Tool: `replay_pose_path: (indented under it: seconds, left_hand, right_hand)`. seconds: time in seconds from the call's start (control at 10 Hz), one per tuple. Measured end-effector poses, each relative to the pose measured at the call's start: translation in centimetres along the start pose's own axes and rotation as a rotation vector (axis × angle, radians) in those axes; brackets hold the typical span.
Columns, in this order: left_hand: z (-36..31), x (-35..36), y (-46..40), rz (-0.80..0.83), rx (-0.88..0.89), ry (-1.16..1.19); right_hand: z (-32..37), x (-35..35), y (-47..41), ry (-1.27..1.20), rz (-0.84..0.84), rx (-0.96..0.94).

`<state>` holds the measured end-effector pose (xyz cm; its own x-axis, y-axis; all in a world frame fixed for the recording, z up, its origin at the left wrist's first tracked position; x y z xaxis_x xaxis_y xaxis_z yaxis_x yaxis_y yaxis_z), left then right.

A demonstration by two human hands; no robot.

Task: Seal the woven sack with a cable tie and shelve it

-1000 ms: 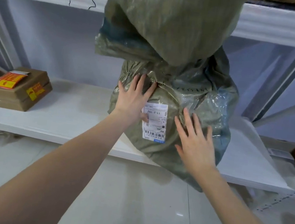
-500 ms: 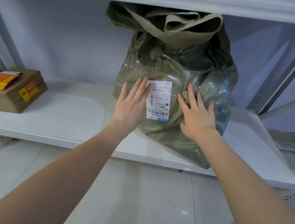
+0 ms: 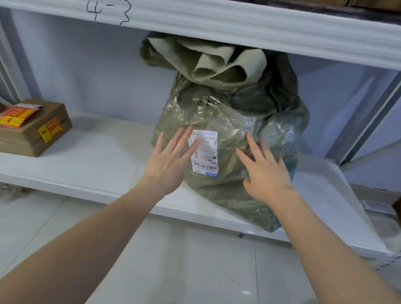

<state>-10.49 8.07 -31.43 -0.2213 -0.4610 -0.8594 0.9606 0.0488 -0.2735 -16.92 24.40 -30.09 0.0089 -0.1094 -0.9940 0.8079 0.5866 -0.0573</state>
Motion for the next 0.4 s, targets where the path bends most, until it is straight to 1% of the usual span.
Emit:
replay_pose_path:
  seconds: [0.2,0.4]
  left_hand:
    - [0.6,-2.7,1.4,0.022,0.012,0.001]
    - [1.1,-5.6,3.3,-0.008,0.024,0.004]
  right_hand:
    - [1.4,-1.1,2.5,-0.005,0.055,-0.003]
    - [2.9,-3.9,5.0,0.028,0.010,-0.045]
Point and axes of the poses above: each hand's wrist, its own y-axis away from the middle knuckle, its own x-axis out of the palm, z = x × y, the point moved 8 cm from there along -y, towards the middle knuckle, and after that the axes turned 12 degrees about -y, right-handed, at the moved point
